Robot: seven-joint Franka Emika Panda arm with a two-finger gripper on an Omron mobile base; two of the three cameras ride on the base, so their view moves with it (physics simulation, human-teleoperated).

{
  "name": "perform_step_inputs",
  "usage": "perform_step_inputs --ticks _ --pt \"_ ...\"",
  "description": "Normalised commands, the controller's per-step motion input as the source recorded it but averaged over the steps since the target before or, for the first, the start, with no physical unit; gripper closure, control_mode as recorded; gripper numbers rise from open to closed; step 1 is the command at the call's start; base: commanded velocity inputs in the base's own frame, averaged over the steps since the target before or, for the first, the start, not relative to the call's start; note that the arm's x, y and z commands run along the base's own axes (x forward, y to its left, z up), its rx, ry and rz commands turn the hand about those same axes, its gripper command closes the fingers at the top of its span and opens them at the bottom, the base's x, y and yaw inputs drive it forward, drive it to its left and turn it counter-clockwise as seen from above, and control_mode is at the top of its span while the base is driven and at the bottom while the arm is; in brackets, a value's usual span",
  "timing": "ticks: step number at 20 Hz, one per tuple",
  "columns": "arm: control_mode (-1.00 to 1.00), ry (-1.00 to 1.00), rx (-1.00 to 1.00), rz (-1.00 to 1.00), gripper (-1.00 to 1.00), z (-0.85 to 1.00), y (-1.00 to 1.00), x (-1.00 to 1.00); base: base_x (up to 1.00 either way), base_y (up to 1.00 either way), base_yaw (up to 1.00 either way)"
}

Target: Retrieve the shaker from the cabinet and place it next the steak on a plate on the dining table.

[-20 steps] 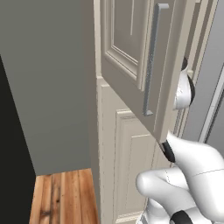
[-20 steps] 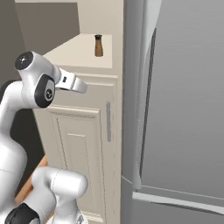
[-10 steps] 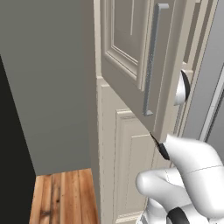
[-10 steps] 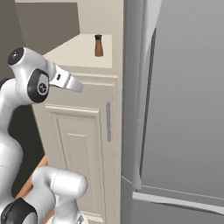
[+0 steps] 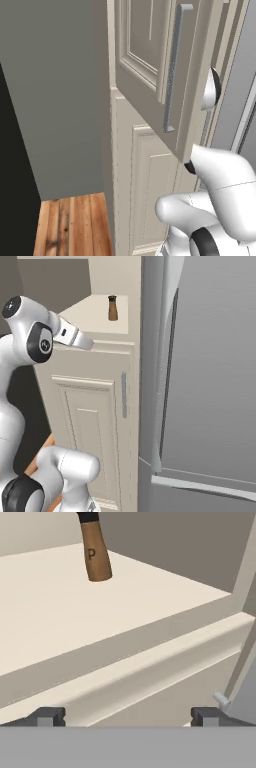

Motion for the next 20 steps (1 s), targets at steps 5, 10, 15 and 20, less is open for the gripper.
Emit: perform_step_inputs --ticks 5,10,15,20 --pt "-1.0 -0.07 0.0 0.01 -1.0 0.19 -0.04 0.0 0.0 0.0 0.0" --pt "-1.0 -0.1 0.0 0.01 -1.0 0.04 -0.17 0.0 0.0 0.0 0.0" --pt "-1.0 -0.09 0.0 0.0 -1.0 0.0 -0.3 0.01 0.0 0.0 0.0" --pt "-1.0 -0.06 0.0 0.0 -1.0 0.01 -0.13 0.09 0.0 0.0 0.0"
